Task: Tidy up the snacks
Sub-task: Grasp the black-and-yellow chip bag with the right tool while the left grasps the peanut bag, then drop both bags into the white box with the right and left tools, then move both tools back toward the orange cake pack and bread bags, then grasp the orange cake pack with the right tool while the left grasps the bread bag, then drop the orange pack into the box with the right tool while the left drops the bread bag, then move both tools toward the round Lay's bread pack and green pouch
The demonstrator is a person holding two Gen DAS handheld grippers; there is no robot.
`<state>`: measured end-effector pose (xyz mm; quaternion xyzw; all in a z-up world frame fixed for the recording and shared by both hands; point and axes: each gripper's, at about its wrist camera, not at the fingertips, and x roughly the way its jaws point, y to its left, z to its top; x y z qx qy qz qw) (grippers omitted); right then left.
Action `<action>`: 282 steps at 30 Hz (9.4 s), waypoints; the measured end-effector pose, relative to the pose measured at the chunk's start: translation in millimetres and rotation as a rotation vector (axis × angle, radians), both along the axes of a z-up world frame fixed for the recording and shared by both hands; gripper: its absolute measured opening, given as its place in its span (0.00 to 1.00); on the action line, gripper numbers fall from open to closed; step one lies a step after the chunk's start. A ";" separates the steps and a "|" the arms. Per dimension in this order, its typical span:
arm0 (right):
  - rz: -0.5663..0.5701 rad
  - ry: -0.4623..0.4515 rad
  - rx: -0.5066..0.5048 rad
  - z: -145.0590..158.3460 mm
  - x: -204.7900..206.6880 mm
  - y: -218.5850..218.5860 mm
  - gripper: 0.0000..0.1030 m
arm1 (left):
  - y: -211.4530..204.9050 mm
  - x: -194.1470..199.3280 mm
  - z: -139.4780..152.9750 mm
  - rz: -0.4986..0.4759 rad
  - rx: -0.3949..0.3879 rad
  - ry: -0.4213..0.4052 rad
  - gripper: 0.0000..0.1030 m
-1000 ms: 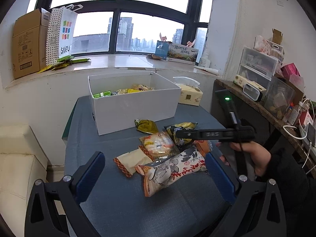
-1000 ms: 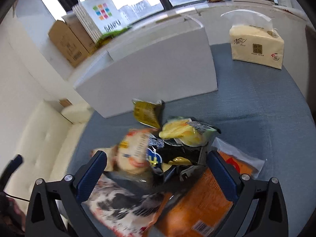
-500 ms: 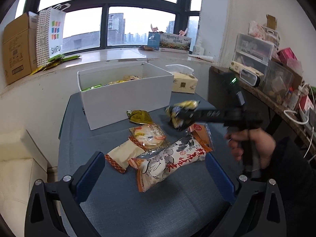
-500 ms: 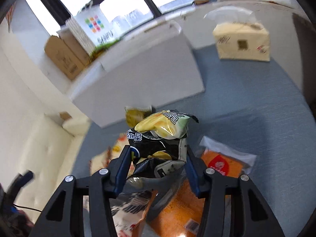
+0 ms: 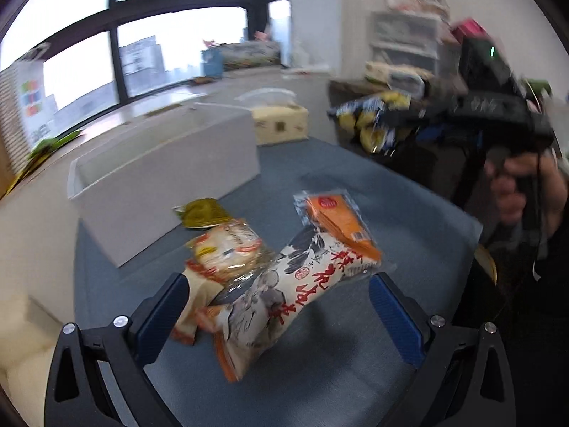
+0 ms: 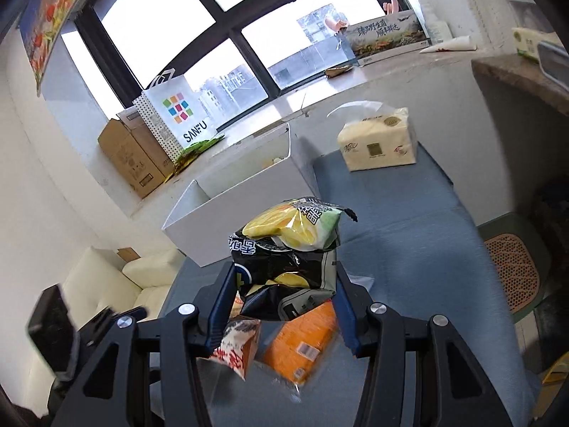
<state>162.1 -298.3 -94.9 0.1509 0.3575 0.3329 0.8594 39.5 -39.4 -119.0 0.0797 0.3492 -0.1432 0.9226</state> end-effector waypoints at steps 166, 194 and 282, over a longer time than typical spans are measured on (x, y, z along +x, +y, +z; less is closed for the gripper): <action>0.023 0.078 -0.590 -99.9 26.6 129.2 0.62 | 64.5 -38.2 35.0 0.309 -0.365 -0.014 1.00; 0.084 -0.051 -0.308 -36.1 -10.2 76.3 0.60 | 76.5 71.3 -81.2 0.326 -0.062 0.213 0.85; 0.119 -0.331 -0.078 68.7 -15.9 76.7 1.00 | 71.2 16.3 101.8 0.256 -0.306 -0.169 1.00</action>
